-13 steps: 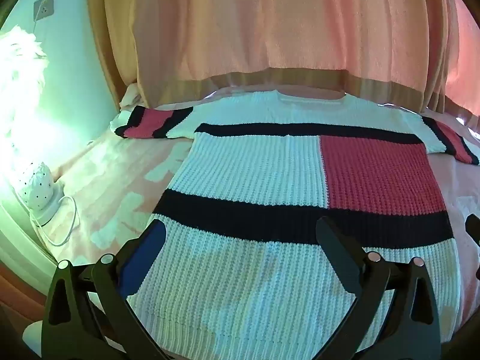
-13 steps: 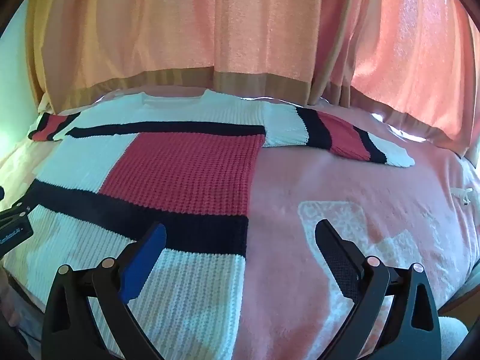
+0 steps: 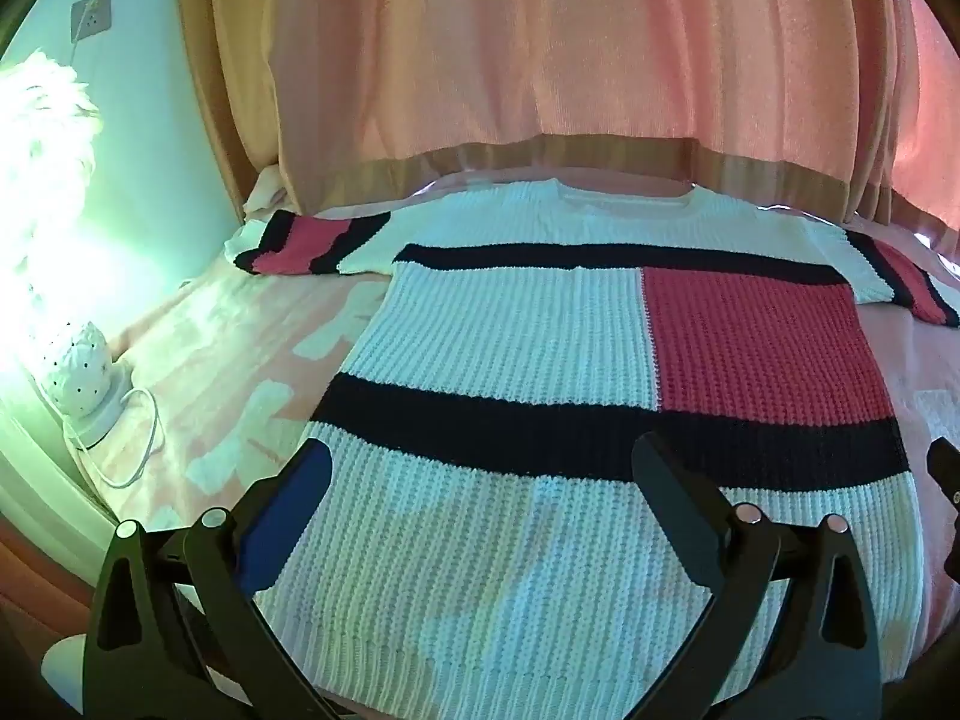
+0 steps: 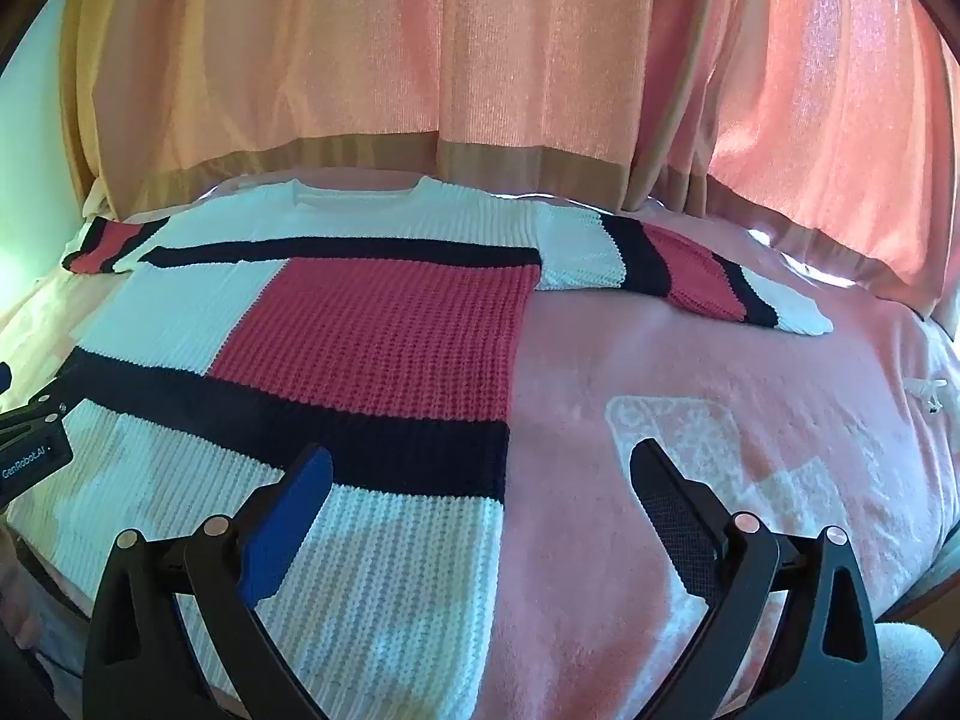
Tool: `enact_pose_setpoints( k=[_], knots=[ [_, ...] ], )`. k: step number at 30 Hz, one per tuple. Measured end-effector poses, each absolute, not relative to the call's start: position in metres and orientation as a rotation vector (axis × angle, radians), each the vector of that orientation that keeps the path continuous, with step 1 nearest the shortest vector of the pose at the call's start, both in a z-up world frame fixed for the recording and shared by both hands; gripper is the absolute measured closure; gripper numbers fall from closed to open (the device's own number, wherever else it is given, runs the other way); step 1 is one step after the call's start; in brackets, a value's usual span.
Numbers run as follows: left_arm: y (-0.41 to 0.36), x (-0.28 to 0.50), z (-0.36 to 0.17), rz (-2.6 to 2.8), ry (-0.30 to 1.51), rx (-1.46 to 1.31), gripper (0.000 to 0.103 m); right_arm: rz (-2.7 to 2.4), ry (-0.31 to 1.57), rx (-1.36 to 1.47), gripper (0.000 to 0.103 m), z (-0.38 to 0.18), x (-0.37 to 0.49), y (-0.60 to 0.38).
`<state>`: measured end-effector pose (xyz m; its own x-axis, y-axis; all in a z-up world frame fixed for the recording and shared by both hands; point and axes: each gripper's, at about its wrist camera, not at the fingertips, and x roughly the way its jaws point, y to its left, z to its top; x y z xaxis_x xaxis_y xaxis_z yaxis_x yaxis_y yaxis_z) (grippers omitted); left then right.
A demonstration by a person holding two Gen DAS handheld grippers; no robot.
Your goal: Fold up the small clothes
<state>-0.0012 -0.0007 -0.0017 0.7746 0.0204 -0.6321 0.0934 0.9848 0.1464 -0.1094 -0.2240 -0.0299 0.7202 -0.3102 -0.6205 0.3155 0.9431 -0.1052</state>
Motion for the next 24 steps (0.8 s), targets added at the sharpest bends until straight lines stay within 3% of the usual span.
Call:
enact_pose_setpoints(
  k=[24],
  knots=[
    [-0.0042, -0.0026, -0.0055, -0.042, 0.688, 0.181, 0.005, -0.357, 0.679, 0.015, 0.005, -0.0334, -0.1114, -0.2268]
  ],
)
